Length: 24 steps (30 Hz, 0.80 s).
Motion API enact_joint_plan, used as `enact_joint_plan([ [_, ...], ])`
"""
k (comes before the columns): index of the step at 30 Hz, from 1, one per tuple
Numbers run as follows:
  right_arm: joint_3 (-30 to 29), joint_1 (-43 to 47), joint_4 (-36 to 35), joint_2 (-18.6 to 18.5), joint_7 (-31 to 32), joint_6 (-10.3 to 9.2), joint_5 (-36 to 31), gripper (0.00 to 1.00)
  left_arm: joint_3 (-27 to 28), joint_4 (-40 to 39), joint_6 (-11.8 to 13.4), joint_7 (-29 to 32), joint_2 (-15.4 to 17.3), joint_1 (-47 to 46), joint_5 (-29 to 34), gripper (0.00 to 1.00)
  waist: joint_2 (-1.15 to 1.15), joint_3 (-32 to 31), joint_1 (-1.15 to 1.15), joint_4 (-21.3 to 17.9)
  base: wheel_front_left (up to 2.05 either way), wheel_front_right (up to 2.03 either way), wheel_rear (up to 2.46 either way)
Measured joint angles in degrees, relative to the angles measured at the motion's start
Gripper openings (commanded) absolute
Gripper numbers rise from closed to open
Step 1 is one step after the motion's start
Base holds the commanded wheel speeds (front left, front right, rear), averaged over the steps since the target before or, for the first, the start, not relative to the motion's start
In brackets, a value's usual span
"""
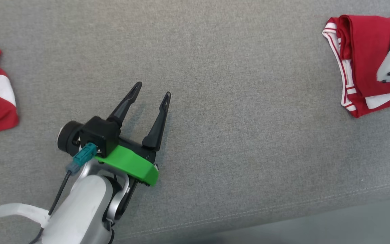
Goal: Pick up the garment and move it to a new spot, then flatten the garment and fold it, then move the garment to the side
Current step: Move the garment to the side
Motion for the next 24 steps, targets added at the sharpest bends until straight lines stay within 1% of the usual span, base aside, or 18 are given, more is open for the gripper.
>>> enact_joint_plan([
  [3, 0.68, 1.44, 1.82, 2.99, -1.81, 0.00, 6.80, 1.00, 0.21, 2.55, 0.54, -1.14, -0.98, 1.59, -0.96, 1.00, 0.00, -2.63, 0.00, 0.59, 0.00, 0.00, 0.00],
  [7, 4.60, 5.52, 1.74, 3.87, -2.54, -0.01, 13.90, 1.00, 1.68, 5.39, 1.51, -3.22, -2.16, 3.70, -3.04, 1.00, 0.00, -6.65, 0.00, 1.49, 0.00, 0.00, 0.00],
  [9, 6.66, 7.99, 0.70, 4.74, -2.63, -0.01, 17.57, 1.00, 2.55, 6.89, 2.40, -3.89, -2.72, 5.14, -4.23, 1.00, 0.00, -8.82, -0.01, 2.00, 0.00, 0.00, 0.00],
  [10, 7.39, 9.26, -0.13, 5.37, -2.70, -0.01, 19.62, 1.00, 3.30, 7.57, 2.89, -4.26, -2.92, 6.00, -4.97, 1.00, 0.00, -9.93, -0.01, 2.26, 0.00, 0.00, 0.00],
  [11, 9.33, 12.00, -2.41, 6.25, -2.77, 0.00, 23.52, 1.00, 4.79, 8.81, 4.13, -4.78, -3.19, 7.60, -6.17, 1.00, 0.00, -12.23, -0.01, 2.77, 0.00, 0.00, 0.00],
  [12, 9.33, 12.00, -2.41, 6.25, -2.77, 0.00, 23.52, 1.00, 4.79, 8.81, 4.13, -4.78, -3.19, 7.60, -6.17, 1.00, 0.00, -12.23, -0.01, 2.77, 0.00, 0.00, 0.00],
  [13, 10.60, 15.40, -4.57, 6.52, -2.78, -0.01, 26.86, 1.00, 6.21, 10.44, 5.50, -4.74, -3.78, 9.30, -8.22, 1.00, 0.00, -14.54, -0.01, 3.32, 0.00, 0.00, 0.00],
  [14, 11.22, 17.29, -5.67, 6.52, -2.78, -0.01, 28.07, 1.00, 7.15, 11.12, 6.30, -4.81, -4.20, 10.27, -8.87, 1.00, 0.00, -15.69, -0.01, 3.61, 0.00, 0.00, 0.00],
  [17, 12.57, 22.59, -9.44, 7.59, -2.78, -0.03, 31.88, 1.00, 9.20, 12.51, 7.93, -4.86, -4.65, 12.52, -11.20, 1.00, 0.00, -19.14, -0.01, 4.55, 0.00, 0.00, 0.00],
  [20, 13.94, 26.75, -13.63, 9.42, -2.75, -0.04, 35.90, 1.00, 10.91, 12.78, 8.67, -5.31, -4.36, 14.38, -12.35, 1.00, 0.00, -22.36, -0.01, 5.55, 0.00, 0.00, 0.00],
  [24, 15.69, 31.92, -19.01, 10.83, -1.44, -0.05, 39.49, 1.00, 12.33, 12.48, 8.71, -6.04, -3.14, 16.47, -13.05, 1.00, 0.00, -25.95, -0.01, 6.96, 0.00, 0.00, 0.00],
])
